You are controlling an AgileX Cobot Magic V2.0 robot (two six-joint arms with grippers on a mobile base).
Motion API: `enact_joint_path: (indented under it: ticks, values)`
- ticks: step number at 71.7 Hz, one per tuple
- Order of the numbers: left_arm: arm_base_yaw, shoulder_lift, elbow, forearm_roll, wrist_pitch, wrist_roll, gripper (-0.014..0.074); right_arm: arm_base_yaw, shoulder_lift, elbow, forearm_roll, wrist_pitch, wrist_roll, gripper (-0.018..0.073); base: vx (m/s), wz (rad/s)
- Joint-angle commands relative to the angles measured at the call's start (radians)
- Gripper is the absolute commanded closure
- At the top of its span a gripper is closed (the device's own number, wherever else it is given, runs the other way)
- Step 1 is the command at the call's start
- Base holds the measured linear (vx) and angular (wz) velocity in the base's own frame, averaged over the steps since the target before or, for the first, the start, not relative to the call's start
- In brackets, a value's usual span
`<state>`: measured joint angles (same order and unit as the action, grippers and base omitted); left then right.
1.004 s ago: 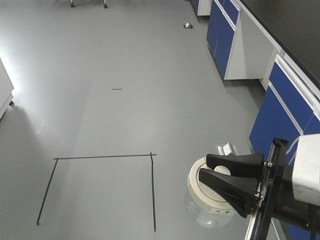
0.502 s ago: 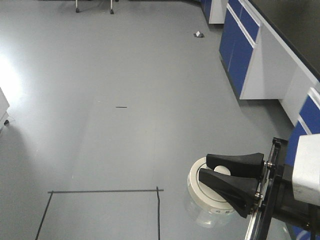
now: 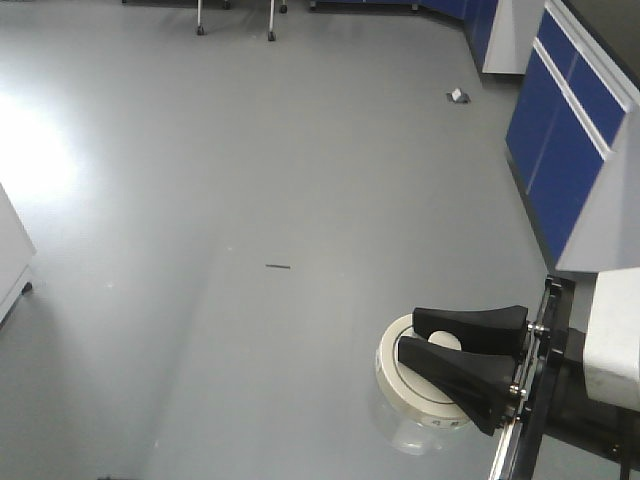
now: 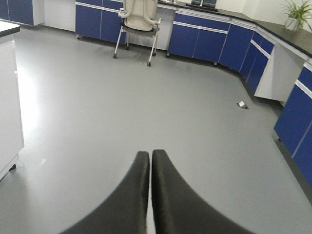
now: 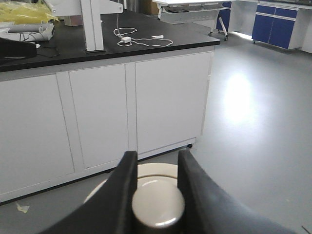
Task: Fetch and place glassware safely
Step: 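Hold the jar in the right gripper while the base turns away, then drive the base toward the black lab bench holding the jar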
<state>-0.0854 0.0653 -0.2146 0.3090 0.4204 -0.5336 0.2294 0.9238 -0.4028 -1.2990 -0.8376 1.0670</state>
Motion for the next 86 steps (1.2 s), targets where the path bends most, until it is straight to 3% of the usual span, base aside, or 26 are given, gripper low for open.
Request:
enact_joint_path:
  ticks: [1, 86]
  values:
    - [0.000, 0.010, -0.027, 0.003, -0.065, -0.008, 0.0603, -0.005, -0.012, -0.027, 0.061, -0.043, -0.009, 0.0560, 0.59, 0.12]
    - [0.000, 0.010, -0.027, 0.003, -0.064, -0.008, 0.0603, -0.005, -0.011, -0.027, 0.061, -0.043, -0.009, 0.0560, 0.68, -0.03]
